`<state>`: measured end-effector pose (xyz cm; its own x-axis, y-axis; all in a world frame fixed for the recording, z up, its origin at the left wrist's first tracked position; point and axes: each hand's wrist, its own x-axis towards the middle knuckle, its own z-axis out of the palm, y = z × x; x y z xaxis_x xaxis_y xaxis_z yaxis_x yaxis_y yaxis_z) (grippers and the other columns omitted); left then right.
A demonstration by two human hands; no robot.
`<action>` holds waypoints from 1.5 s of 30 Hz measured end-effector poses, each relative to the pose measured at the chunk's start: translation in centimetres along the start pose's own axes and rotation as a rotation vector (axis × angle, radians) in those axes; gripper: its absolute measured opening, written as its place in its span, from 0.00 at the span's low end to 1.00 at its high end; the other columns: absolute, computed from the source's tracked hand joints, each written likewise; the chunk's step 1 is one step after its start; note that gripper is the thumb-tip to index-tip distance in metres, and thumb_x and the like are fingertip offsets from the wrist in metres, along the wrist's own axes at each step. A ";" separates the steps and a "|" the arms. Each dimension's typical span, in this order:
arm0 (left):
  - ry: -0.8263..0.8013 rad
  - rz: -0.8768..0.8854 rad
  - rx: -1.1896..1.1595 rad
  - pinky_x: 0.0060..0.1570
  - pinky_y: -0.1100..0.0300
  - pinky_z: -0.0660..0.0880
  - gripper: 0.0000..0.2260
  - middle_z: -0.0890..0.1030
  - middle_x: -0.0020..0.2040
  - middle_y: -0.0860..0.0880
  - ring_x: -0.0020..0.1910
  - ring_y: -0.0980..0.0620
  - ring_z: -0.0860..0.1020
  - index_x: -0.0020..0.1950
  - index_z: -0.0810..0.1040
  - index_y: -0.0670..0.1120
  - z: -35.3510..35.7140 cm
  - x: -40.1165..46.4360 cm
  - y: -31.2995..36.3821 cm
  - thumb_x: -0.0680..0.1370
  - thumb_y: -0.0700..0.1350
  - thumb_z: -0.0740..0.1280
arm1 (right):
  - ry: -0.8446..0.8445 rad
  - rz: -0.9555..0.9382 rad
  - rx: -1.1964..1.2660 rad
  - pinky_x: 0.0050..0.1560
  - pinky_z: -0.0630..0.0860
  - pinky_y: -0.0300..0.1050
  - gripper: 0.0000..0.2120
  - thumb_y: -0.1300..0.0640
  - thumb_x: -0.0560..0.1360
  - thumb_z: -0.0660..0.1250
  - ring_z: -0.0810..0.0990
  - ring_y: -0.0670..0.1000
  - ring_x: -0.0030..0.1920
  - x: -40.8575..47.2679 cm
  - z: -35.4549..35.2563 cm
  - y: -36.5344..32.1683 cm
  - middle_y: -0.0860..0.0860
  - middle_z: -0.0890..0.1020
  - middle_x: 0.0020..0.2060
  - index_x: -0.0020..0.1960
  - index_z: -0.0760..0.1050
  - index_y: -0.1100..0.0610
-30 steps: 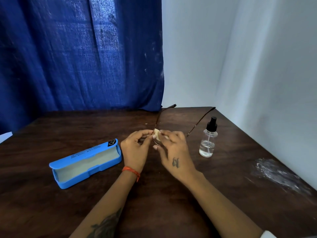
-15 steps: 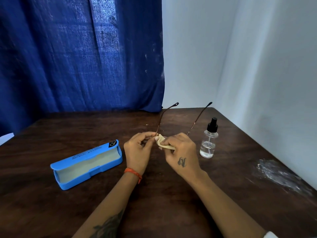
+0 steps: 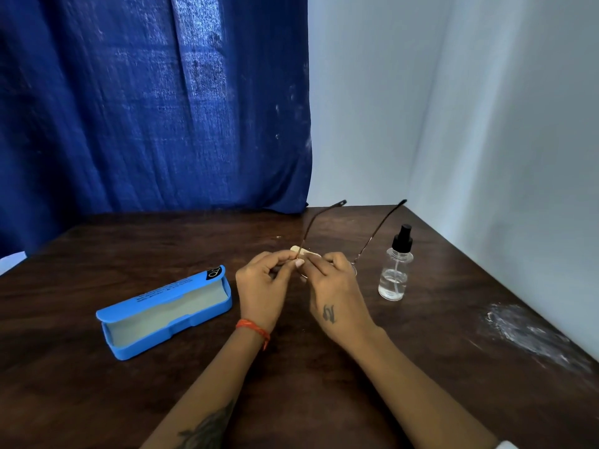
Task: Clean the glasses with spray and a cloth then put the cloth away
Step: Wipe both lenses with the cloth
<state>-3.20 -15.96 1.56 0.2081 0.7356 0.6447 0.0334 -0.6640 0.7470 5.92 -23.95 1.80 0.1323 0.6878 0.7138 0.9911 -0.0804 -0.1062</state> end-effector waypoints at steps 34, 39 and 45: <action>0.055 -0.243 -0.228 0.45 0.71 0.75 0.07 0.82 0.45 0.47 0.44 0.55 0.80 0.49 0.80 0.47 -0.9 1.2 -0.6 0.73 0.40 0.69 | 0.372 0.651 0.753 0.39 0.77 0.47 0.07 0.62 0.71 0.71 0.80 0.50 0.42 0.3 -0.1 3.9 0.49 0.82 0.39 0.42 0.76 0.51; -0.075 -0.585 -0.737 0.53 0.55 0.77 0.24 0.81 0.51 0.46 0.52 0.51 0.80 0.63 0.71 0.47 -0.1 0.3 0.6 0.68 0.44 0.71 | 0.400 0.669 0.809 0.37 0.80 0.50 0.07 0.62 0.71 0.71 0.82 0.52 0.41 0.2 0.0 3.7 0.52 0.83 0.39 0.42 0.77 0.51; -0.091 -0.818 -0.981 0.57 0.52 0.75 0.29 0.79 0.57 0.43 0.56 0.48 0.79 0.70 0.62 0.47 1.0 -0.4 1.4 0.71 0.34 0.68 | 0.353 0.613 0.779 0.38 0.80 0.50 0.07 0.63 0.71 0.71 0.82 0.50 0.42 0.2 0.0 3.5 0.50 0.83 0.40 0.43 0.77 0.51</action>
<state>-2.26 -17.33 2.14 0.5354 0.8436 -0.0411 -0.5413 0.3801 0.7500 9.38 -24.06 1.62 0.7292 0.4265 0.5351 0.4855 0.2286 -0.8438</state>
